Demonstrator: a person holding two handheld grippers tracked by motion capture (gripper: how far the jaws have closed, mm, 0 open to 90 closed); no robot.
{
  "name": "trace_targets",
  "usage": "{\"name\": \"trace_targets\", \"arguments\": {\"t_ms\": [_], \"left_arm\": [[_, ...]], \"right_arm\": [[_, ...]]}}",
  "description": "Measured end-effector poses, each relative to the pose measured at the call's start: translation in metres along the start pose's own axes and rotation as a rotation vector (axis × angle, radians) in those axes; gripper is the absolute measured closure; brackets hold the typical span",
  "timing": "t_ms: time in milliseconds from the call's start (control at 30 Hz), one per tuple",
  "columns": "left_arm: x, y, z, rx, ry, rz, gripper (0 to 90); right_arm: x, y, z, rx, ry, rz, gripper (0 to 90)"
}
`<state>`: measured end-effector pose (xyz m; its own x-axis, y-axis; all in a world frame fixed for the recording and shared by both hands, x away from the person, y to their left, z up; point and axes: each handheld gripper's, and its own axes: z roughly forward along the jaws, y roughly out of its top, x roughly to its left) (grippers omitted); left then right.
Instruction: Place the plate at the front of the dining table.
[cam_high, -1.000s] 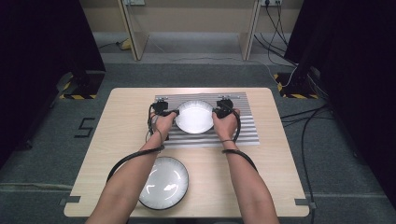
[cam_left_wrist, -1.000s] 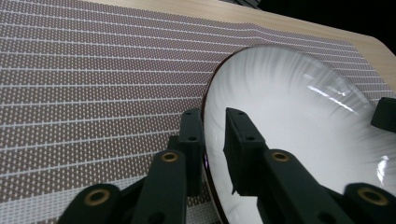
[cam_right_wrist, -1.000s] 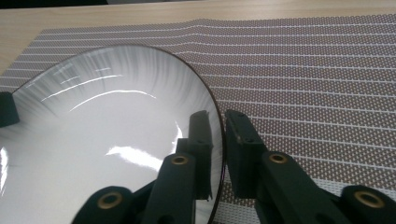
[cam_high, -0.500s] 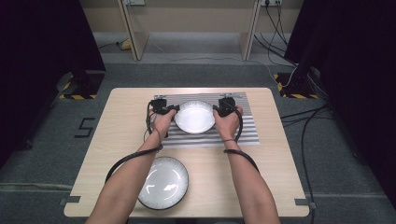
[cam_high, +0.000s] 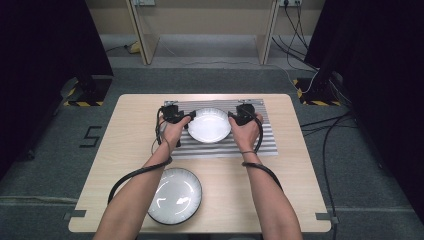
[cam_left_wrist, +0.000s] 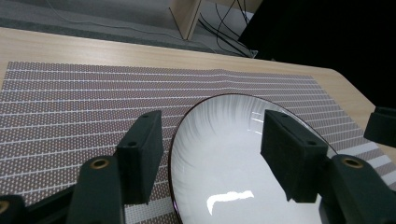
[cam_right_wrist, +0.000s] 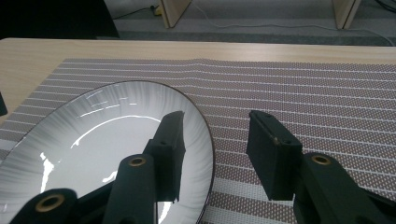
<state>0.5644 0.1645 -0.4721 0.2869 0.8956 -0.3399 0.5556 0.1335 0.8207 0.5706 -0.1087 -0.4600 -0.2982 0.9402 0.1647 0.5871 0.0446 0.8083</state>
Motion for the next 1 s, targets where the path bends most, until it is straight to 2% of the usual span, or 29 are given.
{"name": "trace_targets", "arguments": {"t_ms": [133,233,467,533,600,733,1000], "left_arm": [[0.000,-0.001,-0.004,-0.010,0.002,0.014,34.6],[0.000,-0.002,-0.008,-0.013,-0.003,0.018,32.4],[0.003,-0.001,-0.027,-0.015,-0.011,0.051,31.8],[0.005,0.001,-0.033,-0.013,-0.018,0.047,31.8],[0.011,0.003,-0.041,-0.011,-0.036,0.023,32.0],[0.021,0.005,-0.055,-0.032,-0.032,0.027,31.9],[0.039,-0.003,-0.086,-0.036,-0.016,0.070,31.9]], "right_arm": [[0.001,0.000,-0.005,-0.004,0.010,-0.015,55.6],[-0.001,-0.003,-0.008,-0.010,-0.003,-0.020,54.6],[-0.009,-0.010,-0.021,-0.007,-0.012,-0.037,53.5],[-0.012,-0.012,-0.028,-0.008,-0.014,-0.031,53.0],[-0.016,-0.015,-0.034,-0.009,-0.017,-0.028,52.9],[-0.023,-0.024,-0.044,-0.015,-0.019,-0.033,52.6],[-0.037,-0.039,-0.060,-0.013,-0.026,-0.020,51.2]]}}
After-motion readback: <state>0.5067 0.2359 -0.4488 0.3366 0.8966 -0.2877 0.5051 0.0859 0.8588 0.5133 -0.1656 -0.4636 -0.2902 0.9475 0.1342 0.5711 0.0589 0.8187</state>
